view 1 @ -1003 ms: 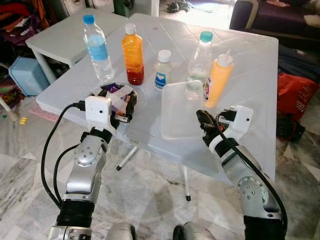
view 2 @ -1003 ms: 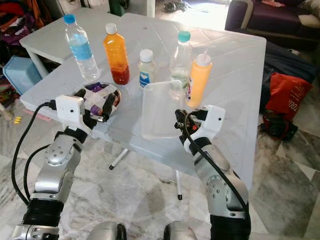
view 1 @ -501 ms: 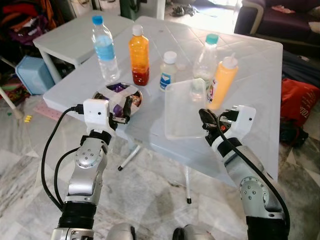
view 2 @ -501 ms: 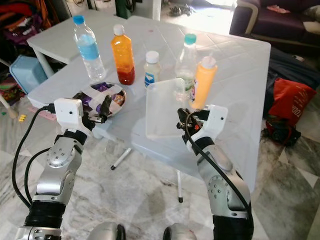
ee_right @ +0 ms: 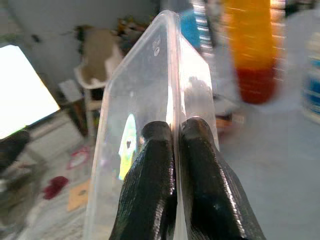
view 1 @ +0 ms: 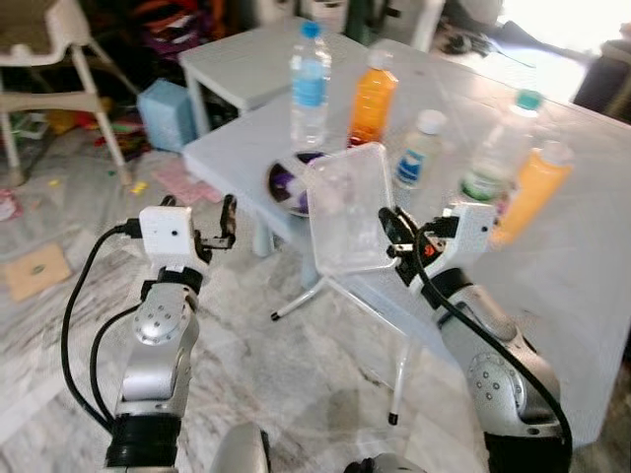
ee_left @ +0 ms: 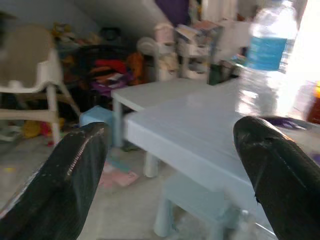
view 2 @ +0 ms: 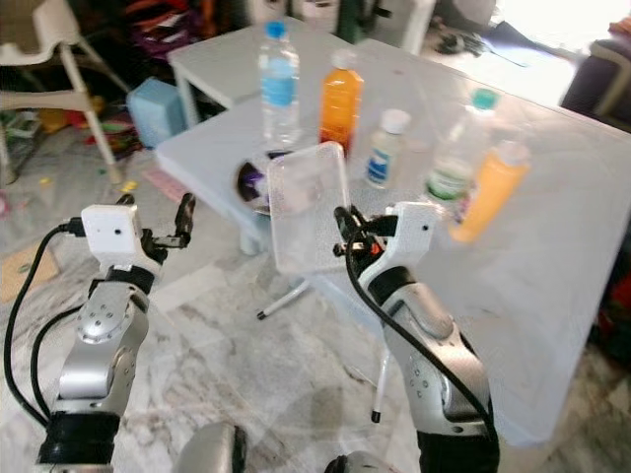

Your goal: Restocking fridge

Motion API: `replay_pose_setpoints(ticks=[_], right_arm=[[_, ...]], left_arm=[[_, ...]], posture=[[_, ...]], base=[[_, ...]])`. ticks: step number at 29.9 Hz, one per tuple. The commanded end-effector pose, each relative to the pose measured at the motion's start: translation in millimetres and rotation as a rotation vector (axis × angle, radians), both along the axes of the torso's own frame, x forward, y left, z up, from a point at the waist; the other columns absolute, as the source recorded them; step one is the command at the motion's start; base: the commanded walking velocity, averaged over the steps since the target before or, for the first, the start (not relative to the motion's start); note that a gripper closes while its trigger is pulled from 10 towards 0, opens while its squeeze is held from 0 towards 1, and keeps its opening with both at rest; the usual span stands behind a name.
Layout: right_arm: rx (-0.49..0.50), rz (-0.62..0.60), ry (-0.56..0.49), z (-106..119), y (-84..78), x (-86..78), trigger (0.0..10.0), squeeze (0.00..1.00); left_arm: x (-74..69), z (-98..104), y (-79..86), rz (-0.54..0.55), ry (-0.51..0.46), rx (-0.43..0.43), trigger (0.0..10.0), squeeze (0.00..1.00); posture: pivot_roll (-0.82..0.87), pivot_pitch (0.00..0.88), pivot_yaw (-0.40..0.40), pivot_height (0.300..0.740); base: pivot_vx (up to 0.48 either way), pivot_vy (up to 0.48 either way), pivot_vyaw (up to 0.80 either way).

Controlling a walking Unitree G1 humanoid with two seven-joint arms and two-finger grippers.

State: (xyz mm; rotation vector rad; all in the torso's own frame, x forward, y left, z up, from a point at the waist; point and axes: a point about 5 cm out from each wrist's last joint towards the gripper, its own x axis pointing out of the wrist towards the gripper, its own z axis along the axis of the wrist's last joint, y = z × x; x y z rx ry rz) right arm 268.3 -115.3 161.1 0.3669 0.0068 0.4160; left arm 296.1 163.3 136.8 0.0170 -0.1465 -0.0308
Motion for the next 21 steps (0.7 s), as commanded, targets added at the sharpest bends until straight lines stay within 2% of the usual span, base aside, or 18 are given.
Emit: replay_pose_setpoints(ticks=[1,3,7,9,12,14,16,18,21], right_arm=[[-0.02,0.001,-0.04,7.5,-2.4,0.0,10.0,0.0],[-0.027,0.009,-0.044,7.2,-2.5,0.1,10.0,0.0],[-0.055,-0.041,-0.021,-3.0,-15.3,0.1,10.0,0.0],[-0.112,-0.05,-0.028,-7.2,-18.9,-1.3,10.0,0.0],[-0.145,-0.058,-0.029,-10.3,-21.9,-2.0,10.0,0.0],[-0.173,-0.069,-0.023,-16.3,-27.0,-3.2,10.0,0.0],[-0.259,-0.075,-0.019,-29.2,-32.4,-6.7,10.0,0.0],[-0.235,-0.11,0.024,-41.6,-38.1,-9.3,10.0,0.0],[-0.218,-0.127,0.041,-47.0,-40.1,-9.9,10.0,0.0]], left_arm=[[1.8,-1.4,-0.6,0.008,0.011,-0.004,10.0,0.0],[1.4,-4.7,0.9,0.0,0.026,-0.013,10.0,0.0],[-10.3,-25.9,16.2,0.067,0.086,0.015,10.0,0.0],[-18.3,-35.4,23.5,0.081,0.119,0.017,10.0,0.0],[-24.3,-38.4,26.9,0.073,0.128,0.037,10.0,0.0],[-33.7,-42.7,33.7,0.076,0.145,0.058,10.0,0.0],[-43.5,-51.1,42.4,0.095,0.172,0.083,10.0,0.0],[-50.6,-58.3,48.9,0.112,0.192,0.103,10.0,0.0],[-56.2,-59.3,54.7,0.119,0.195,0.12,10.0,0.0]], posture=[[-0.05,0.035,-0.011,0.74],[-0.06,0.034,-0.013,0.74],[-0.05,0.022,-0.023,0.74],[-0.05,0.021,-0.022,0.74],[-0.05,0.021,-0.022,0.74],[-0.03,0.014,-0.022,0.74],[-0.02,0.003,-0.016,0.74],[0.01,0.0,-0.016,0.74],[0.03,0.0,-0.017,0.74]], base=[[0.0,0.0,0.8],[0.0,0.0,0.8],[0.0,0.0,0.8],[0.0,0.0,0.8],[0.0,0.0,0.8],[0.0,0.0,0.8],[0.0,0.0,0.8],[0.0,0.0,0.8],[0.0,0.0,0.8]])
